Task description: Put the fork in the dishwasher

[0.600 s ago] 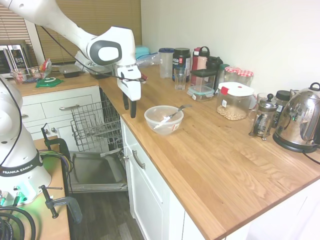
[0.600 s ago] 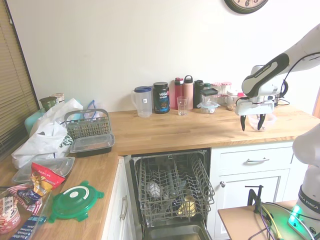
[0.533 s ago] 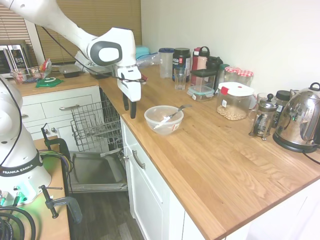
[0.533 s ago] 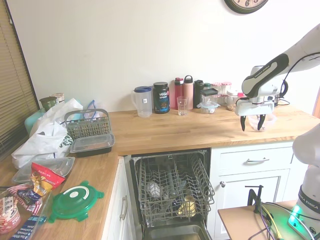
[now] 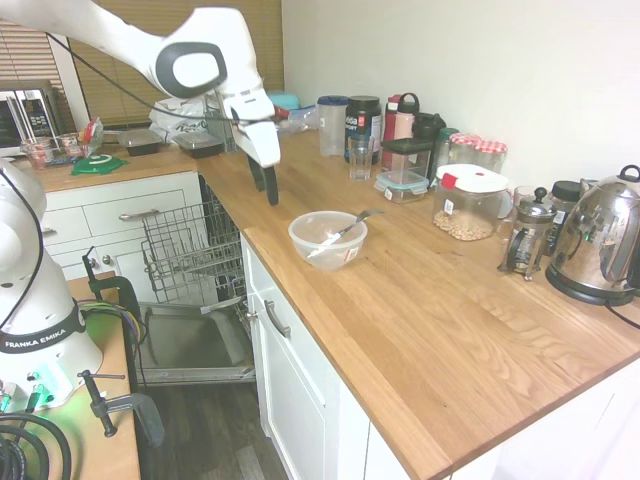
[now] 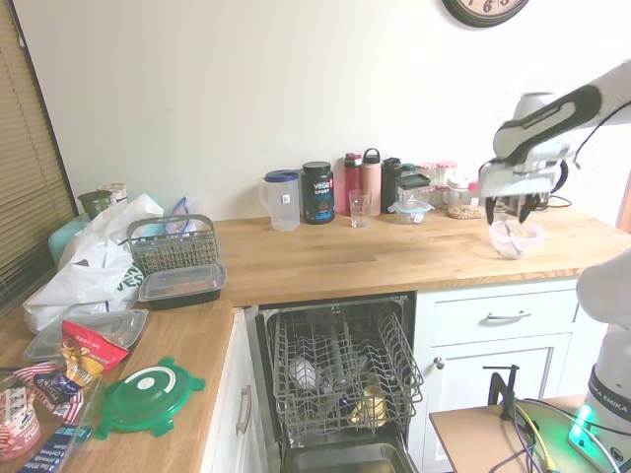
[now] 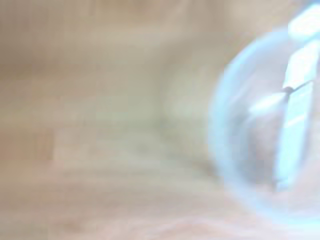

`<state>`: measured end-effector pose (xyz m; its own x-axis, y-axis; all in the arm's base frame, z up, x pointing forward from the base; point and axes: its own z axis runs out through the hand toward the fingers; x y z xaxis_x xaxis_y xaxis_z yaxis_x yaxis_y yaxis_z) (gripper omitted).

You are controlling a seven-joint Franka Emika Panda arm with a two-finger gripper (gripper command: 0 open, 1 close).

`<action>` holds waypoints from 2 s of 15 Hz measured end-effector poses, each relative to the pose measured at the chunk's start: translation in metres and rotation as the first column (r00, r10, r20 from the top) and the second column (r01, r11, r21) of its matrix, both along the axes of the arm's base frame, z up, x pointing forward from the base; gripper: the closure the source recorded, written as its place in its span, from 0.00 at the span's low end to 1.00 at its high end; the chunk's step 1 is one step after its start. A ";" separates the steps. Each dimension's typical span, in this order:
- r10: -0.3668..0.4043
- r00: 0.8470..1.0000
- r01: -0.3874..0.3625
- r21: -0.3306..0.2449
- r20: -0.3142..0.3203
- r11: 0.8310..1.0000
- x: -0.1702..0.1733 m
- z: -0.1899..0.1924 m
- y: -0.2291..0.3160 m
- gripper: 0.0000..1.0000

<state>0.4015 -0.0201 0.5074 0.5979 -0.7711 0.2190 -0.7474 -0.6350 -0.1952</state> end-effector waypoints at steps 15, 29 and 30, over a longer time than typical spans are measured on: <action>0.050 0.948 -0.040 0.037 -0.314 0.999 0.105 -0.066 -0.088 0.00; -0.008 0.969 0.005 -0.015 -0.248 1.000 0.144 -0.139 -0.059 1.00; -0.011 0.969 0.008 -0.015 -0.247 1.000 0.143 -0.138 -0.061 1.00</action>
